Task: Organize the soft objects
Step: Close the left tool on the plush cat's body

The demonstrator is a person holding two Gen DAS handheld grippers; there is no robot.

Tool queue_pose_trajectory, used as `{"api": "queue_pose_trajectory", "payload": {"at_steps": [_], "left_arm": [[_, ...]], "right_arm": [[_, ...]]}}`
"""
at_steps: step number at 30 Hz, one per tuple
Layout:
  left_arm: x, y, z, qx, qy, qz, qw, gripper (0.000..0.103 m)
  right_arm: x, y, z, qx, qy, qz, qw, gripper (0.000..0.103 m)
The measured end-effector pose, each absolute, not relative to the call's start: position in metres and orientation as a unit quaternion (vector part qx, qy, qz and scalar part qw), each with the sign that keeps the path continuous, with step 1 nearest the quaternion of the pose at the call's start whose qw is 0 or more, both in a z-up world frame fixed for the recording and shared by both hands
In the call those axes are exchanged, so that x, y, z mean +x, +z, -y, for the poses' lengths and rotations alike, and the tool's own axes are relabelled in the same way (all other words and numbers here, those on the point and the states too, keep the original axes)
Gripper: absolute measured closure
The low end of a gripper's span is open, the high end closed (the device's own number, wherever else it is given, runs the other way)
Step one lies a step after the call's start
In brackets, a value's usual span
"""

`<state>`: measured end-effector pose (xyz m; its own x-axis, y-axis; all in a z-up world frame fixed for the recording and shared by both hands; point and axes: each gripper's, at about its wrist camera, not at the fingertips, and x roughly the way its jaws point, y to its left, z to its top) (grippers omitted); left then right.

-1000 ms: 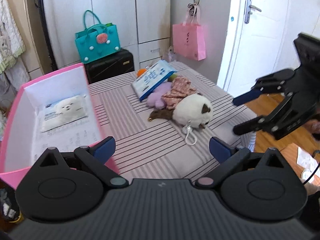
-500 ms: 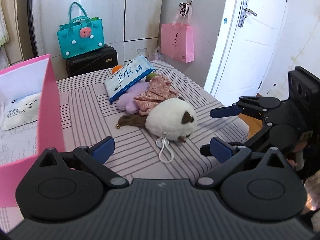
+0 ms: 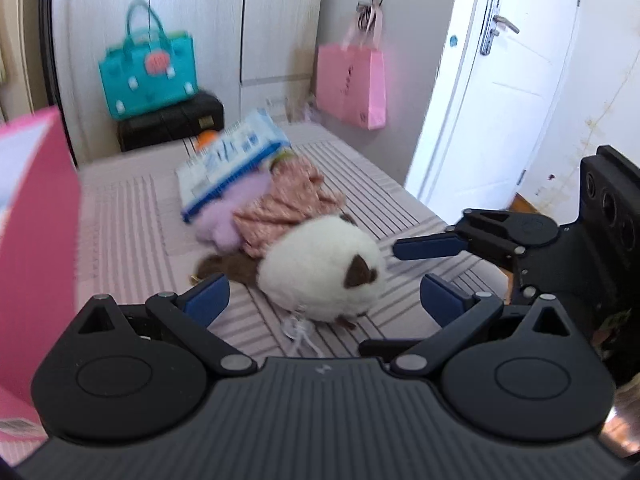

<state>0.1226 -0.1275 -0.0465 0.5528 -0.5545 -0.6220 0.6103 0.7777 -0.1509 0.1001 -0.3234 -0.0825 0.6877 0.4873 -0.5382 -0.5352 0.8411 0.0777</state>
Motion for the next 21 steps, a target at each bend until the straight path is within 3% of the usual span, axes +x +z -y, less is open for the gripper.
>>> {"api": "queue_pose_trajectory", "payload": {"at_steps": [11,15,17,18,21], "left_arm": [[0.147,-0.061,0.134,-0.009,-0.304,-0.363,0.881,0.003],[0.154,-0.064,0.13,-0.031,-0.3,-0.375,0.877,0.013],[0.156,-0.066,0.129,-0.047,-0.31,-0.385,0.868,0.023],[0.157,-0.068,0.129,-0.053,-0.316,-0.391,0.863,0.029],[0.16,-0.073,0.125,-0.093,-0.314,-0.401,0.855,0.035]], "right_arm": [[0.115,-0.094,0.321,-0.016,0.254,-0.287,0.923,0.012],[0.12,-0.098,0.322,0.016,0.257,-0.29,0.922,0.016],[0.12,-0.099,0.319,0.012,0.252,-0.286,0.924,0.029],[0.12,-0.099,0.319,0.01,0.249,-0.281,0.927,0.032],[0.115,-0.098,0.317,0.001,0.241,-0.261,0.935,0.037]]}}
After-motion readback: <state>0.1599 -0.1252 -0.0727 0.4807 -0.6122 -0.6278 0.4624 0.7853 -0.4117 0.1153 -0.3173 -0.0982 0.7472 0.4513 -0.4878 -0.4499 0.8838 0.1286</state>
